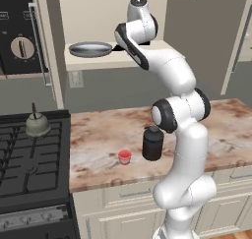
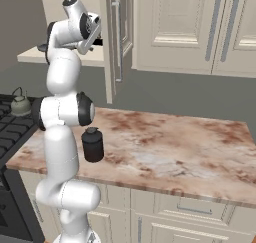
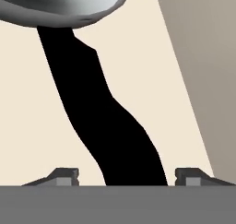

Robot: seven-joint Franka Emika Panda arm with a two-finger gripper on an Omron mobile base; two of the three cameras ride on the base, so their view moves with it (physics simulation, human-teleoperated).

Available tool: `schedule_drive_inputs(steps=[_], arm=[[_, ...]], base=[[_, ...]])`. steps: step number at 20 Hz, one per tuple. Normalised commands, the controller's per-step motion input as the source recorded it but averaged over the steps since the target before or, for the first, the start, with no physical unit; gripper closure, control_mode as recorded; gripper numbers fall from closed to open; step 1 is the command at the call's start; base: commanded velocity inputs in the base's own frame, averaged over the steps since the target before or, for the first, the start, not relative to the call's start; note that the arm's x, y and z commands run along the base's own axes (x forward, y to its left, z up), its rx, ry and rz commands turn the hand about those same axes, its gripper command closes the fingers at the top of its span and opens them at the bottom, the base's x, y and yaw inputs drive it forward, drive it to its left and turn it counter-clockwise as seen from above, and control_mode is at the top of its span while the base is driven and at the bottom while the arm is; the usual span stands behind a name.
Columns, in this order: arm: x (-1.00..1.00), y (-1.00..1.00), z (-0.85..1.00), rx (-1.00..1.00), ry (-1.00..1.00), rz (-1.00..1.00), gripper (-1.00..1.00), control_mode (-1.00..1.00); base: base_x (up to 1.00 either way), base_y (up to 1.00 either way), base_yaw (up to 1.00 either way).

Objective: Pick the pan from the cabinet and place it on the stove. Then turn on the stove burner for the pan.

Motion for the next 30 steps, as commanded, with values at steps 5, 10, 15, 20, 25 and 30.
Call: schedule_drive_inputs(steps=[5, 10, 15, 20, 25, 30], arm=[[0.05, 0.11, -0.44, -0.03, 0.07, 0.04, -1.0, -1.0], [0.04, 0.07, -0.43, -0.03, 0.01, 0.04, -1.0, -1.0], [0.01, 0.09, -0.44, -0.01, 0.02, 0.04, 1.0, -1.0], [0.02, 0.12, -0.46, -0.01, 0.01, 0.03, 1.0, -1.0], [0.0, 0.06, -0.4, 0.0, 0.0, 0.03, 1.0, -1.0], [0.0, 0.1, -0.27, 0.0, -0.03, 0.01, 1.0, -1.0]], base=[[0.0, 0.0, 0.0], [0.0, 0.0, 0.0], [0.0, 0.0, 0.0], [0.0, 0.0, 0.0], [0.0, 0.0, 0.0], [0.0, 0.0, 0.0]])
